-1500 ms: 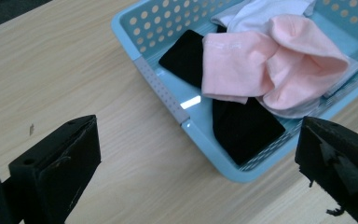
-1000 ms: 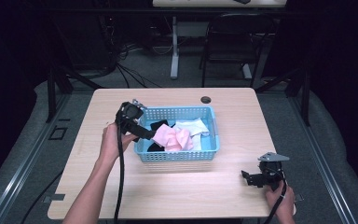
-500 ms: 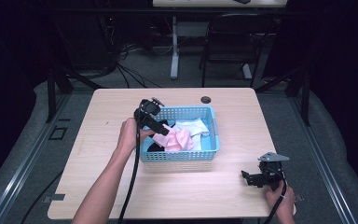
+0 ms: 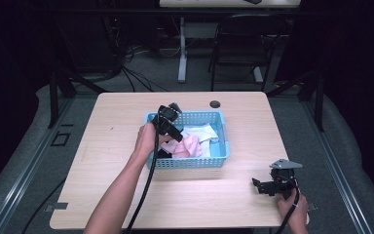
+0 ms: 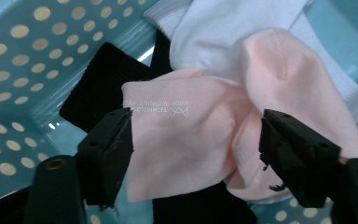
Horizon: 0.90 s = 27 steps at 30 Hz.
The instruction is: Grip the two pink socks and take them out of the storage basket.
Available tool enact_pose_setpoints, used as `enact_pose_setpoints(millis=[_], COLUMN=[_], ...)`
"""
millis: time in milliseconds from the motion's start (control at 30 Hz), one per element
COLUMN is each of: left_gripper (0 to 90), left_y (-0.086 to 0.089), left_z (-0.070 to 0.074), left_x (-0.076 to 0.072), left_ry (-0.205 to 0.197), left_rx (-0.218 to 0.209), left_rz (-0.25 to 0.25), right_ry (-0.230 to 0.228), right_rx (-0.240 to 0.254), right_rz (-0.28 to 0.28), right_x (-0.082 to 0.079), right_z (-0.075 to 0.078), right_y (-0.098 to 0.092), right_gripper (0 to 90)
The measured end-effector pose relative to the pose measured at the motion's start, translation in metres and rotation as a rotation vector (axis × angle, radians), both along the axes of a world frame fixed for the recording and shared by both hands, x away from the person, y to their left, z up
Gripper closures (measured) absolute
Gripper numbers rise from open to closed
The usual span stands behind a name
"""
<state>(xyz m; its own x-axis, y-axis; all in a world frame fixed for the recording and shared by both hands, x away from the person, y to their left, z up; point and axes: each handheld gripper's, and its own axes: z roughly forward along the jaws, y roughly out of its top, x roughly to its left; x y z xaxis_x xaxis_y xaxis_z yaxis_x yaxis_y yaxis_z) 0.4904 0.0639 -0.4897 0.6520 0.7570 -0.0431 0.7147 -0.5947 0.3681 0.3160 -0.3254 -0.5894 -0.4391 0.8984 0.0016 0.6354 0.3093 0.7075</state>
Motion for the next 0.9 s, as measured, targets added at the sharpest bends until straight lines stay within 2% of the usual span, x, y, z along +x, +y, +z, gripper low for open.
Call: enact_pose_setpoints(millis=[67,100,133,233,333,467,600,633,700,900], left_gripper=[32.5,33.3,33.9,37.7,45.1,60.9,72.9,72.9,80.4,86.3], left_y=[0.000,0.002,0.002,0.001,0.000,-0.002,-0.005,-0.005,-0.005,-0.001], left_z=[-0.004,-0.007,-0.007,-0.016,-0.019,-0.025,-0.026,-0.026,-0.024,-0.015], left_x=[0.003,0.006,0.006,0.011,0.012,0.013,0.012,0.012,0.011,0.007], left_ry=[0.015,0.033,0.033,0.061,0.072,0.099,0.100,0.097,0.090,0.070], left_rx=[0.002,-0.011,-0.011,0.021,0.034,0.033,0.042,0.043,0.050,0.017], left_rz=[0.020,0.034,0.034,0.055,0.063,0.063,0.052,0.049,0.039,0.033], right_ry=[0.000,0.000,0.000,0.001,0.000,0.000,0.000,0.000,0.001,0.001], right_rx=[0.000,0.000,0.000,0.000,0.000,0.000,0.000,0.000,0.000,0.000], right_rz=[0.000,0.000,0.000,0.002,0.000,0.000,0.000,0.000,0.002,0.001], right_x=[0.000,0.000,0.000,0.000,0.000,0.000,0.000,0.000,0.000,0.000], right_z=[0.000,0.000,0.000,0.000,0.000,0.000,0.000,0.000,0.000,0.000], right_y=[0.000,0.000,0.000,0.000,0.000,0.000,0.000,0.000,0.000,0.000], right_gripper=[0.0,0.0,0.0,0.0,0.0,0.0,0.0,0.0,0.0,0.0])
